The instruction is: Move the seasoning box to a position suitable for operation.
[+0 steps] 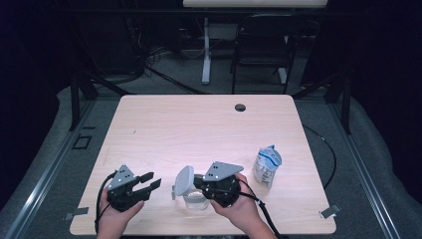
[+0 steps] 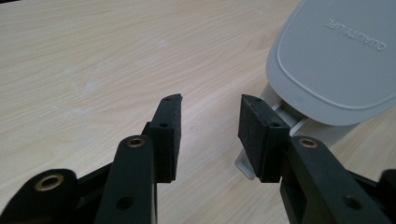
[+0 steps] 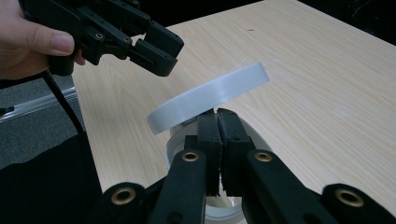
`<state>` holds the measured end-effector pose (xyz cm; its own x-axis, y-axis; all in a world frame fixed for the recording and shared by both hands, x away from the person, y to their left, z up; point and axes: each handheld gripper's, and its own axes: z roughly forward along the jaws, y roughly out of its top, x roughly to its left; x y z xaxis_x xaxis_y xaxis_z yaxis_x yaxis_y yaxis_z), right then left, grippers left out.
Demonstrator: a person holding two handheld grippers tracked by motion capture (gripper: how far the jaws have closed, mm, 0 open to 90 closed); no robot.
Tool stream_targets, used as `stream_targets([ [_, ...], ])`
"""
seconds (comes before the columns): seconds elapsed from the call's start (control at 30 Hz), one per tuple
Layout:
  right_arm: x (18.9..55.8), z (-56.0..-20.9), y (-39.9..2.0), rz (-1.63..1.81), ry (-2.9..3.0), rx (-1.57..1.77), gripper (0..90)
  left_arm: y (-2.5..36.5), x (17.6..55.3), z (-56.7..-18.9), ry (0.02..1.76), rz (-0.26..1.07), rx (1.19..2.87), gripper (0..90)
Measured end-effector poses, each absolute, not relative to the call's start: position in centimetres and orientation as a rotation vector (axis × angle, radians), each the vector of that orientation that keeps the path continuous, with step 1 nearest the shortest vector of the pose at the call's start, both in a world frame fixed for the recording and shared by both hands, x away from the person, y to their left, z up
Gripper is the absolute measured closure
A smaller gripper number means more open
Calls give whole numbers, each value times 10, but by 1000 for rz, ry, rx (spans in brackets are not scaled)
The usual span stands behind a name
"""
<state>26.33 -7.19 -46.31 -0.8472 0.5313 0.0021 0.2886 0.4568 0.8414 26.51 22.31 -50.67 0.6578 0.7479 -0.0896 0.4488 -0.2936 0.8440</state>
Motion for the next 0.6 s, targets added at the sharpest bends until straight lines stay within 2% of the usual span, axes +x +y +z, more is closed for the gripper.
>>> stream_targets([
  [0.6, 261, -452, -62, 1365, 2437, 661, 881, 224, 265, -507, 944, 402, 1941, 598],
])
